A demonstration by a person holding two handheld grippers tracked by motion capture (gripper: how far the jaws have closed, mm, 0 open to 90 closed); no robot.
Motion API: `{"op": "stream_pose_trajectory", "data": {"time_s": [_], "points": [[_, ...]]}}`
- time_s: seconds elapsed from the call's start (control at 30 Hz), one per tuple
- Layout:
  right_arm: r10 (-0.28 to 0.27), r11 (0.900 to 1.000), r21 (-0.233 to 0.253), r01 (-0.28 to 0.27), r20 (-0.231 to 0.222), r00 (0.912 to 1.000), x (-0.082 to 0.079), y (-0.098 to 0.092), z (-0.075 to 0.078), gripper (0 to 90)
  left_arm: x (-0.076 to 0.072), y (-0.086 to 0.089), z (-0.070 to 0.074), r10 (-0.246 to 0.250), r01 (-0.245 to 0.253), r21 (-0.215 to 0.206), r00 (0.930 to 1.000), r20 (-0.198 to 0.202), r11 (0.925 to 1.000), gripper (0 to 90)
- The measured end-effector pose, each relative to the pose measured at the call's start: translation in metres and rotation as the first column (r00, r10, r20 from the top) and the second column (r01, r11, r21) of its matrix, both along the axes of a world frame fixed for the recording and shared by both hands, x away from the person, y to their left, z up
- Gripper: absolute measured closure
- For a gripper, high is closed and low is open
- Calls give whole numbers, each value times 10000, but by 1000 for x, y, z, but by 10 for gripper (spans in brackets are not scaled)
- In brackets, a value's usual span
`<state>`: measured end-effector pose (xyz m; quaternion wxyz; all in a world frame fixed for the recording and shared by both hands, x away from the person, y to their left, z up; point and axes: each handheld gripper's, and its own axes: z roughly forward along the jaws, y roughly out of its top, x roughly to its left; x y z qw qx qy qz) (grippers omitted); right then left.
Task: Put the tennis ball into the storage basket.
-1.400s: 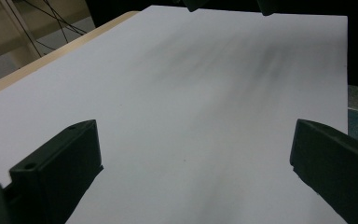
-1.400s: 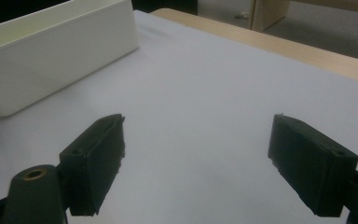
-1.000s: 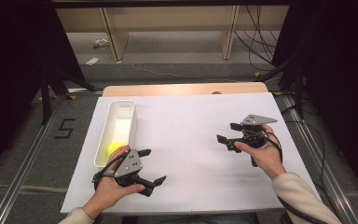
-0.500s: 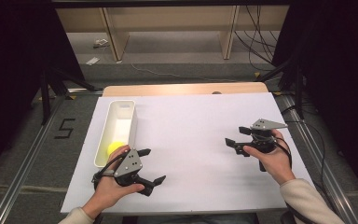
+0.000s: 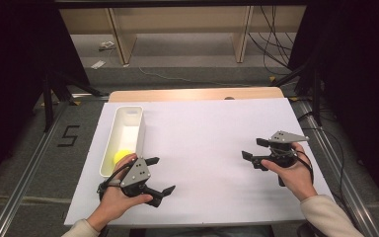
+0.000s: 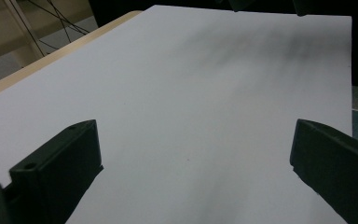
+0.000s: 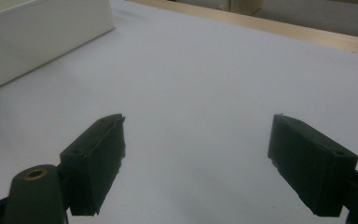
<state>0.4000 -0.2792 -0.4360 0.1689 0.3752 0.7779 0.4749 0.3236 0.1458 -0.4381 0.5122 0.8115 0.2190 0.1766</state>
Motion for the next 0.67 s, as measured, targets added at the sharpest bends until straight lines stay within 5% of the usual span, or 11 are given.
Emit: {"op": "stream_pose_trajectory", "data": {"time_s": [0.67], "points": [[-31,10000,23,31,145,9999,-6,-7,0,193,0,0,0,-50,50,-18,10000,-25,10000,14]]}}
